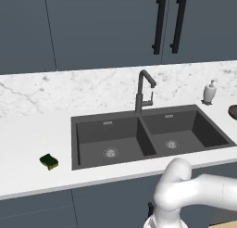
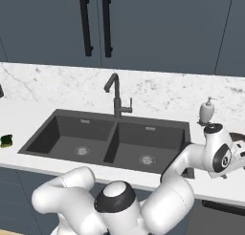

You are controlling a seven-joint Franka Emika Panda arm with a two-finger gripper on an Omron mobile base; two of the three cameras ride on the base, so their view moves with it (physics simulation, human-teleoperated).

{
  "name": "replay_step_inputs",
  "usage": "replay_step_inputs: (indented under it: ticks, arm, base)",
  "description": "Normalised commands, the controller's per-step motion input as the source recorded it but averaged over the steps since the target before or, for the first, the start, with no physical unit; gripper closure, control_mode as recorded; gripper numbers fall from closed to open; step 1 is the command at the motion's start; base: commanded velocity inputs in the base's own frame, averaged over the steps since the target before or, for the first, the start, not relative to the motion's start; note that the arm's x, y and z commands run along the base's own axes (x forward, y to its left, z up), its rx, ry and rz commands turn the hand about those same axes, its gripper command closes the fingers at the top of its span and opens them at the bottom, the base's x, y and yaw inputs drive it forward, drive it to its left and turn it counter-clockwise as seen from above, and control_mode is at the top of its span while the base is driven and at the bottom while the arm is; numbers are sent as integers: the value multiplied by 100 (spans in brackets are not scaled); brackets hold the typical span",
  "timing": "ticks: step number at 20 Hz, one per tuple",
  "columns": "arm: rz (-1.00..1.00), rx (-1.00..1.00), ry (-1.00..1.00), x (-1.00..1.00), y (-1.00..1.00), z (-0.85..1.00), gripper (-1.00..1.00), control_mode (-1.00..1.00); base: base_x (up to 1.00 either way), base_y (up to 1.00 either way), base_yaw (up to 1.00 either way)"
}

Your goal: Pick the pan and sponge and place them into the sink. Then turn on the water.

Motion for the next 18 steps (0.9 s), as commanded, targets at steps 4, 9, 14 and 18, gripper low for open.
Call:
replay_step_inputs:
  ticks: [4,9,14,18]
  arm:
    - [24,0,9,27,-36,-1,-100,-100]
    - [16,0,9,33,-40,-3,-100,-100]
    - [1,0,15,24,-6,-15,-100,-100]
    - [0,0,17,21,0,-29,-100,-100]
  base:
    - [0,0,0]
    - [0,0,0]
    - [0,0,0]
    - [0,0,0]
